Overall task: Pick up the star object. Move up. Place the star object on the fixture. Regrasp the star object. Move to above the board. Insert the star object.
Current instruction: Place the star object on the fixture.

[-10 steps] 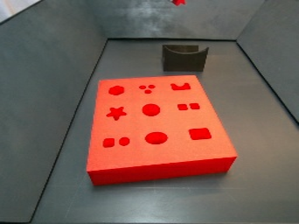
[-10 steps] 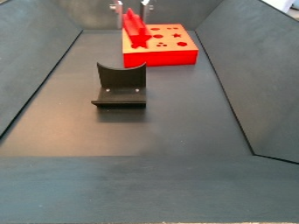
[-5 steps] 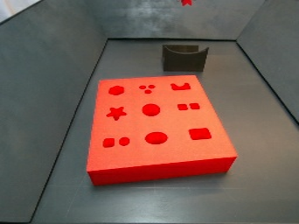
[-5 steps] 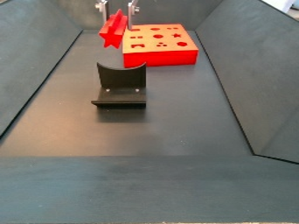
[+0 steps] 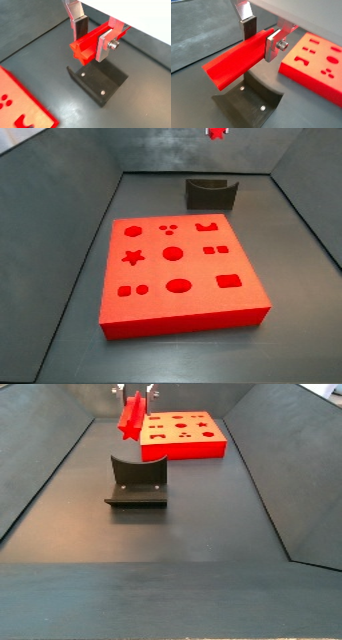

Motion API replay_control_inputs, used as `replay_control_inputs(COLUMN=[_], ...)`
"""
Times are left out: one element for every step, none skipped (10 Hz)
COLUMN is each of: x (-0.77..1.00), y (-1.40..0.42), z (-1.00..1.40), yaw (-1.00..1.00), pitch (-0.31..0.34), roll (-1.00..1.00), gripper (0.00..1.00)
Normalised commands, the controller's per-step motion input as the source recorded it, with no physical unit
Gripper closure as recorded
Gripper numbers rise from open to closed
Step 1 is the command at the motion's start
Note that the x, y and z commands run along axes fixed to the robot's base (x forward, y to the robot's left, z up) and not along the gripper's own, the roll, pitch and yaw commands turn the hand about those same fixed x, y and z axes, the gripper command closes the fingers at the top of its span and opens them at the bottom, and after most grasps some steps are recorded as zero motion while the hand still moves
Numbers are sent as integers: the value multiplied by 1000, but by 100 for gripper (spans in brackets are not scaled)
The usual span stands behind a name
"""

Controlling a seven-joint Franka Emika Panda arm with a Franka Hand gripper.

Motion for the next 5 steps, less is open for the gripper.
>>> replay_control_inputs(x=[69,83,96,99,92], y=[14,30,41,44,49], z=[-20,-17,-21,-21,-18], yaw=[1,-13,-32,-43,-70], pitch=[75,97,121,132,145], roll=[-1000,-1000,-1000,-1000,-1000], gripper=[100,100,100,100,100])
